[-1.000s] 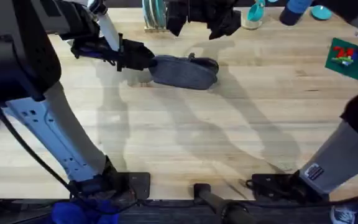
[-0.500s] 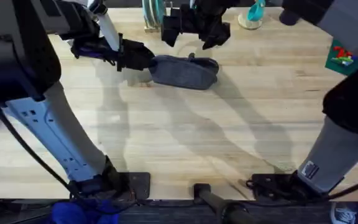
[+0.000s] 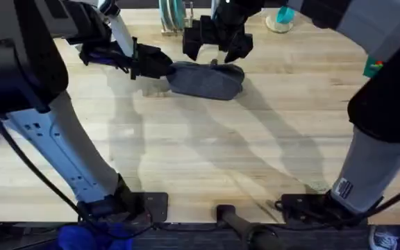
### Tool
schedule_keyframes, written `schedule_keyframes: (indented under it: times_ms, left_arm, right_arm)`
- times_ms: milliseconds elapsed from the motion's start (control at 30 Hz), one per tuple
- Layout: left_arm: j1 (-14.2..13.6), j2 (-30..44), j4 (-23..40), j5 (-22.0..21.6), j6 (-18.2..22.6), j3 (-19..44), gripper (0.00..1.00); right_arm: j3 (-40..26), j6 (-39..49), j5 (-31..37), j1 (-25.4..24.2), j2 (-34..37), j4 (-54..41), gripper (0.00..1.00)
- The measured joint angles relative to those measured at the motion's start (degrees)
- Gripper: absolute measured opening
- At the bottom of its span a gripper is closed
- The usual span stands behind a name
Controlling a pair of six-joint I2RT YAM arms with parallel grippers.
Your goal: Unzip the bag, pick up the pens from the table one at a time and place them inside, then zip the bag closed.
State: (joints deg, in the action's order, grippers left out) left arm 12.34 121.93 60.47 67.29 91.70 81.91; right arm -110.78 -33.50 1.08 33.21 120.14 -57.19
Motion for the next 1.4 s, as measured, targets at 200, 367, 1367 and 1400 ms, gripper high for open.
schedule_keyframes:
  times_ms: [200, 367, 1367, 1400]
  left_arm:
    - [0.0, 0.0, 0.0, 0.0, 0.0, 0.0, 0.042]
    - [0.0, 0.0, 0.0, -0.1, 0.0, 0.0, 0.042]
    - [0.0, 0.0, 0.2, -0.4, 0.0, 0.0, 0.042]
    - [0.0, 0.0, 0.2, -0.4, 0.0, 0.0, 0.042]
  right_arm:
    - [0.0, -0.8, 0.0, 0.0, 0.0, -1.1, 0.849]
    - [0.0, -1.2, -0.1, 0.0, 0.0, -2.9, 0.825]
    - [0.0, -1.3, -0.9, 0.0, 0.0, -3.1, 0.179]
    - [0.0, -1.3, -0.9, 0.0, 0.0, -3.1, 0.141]
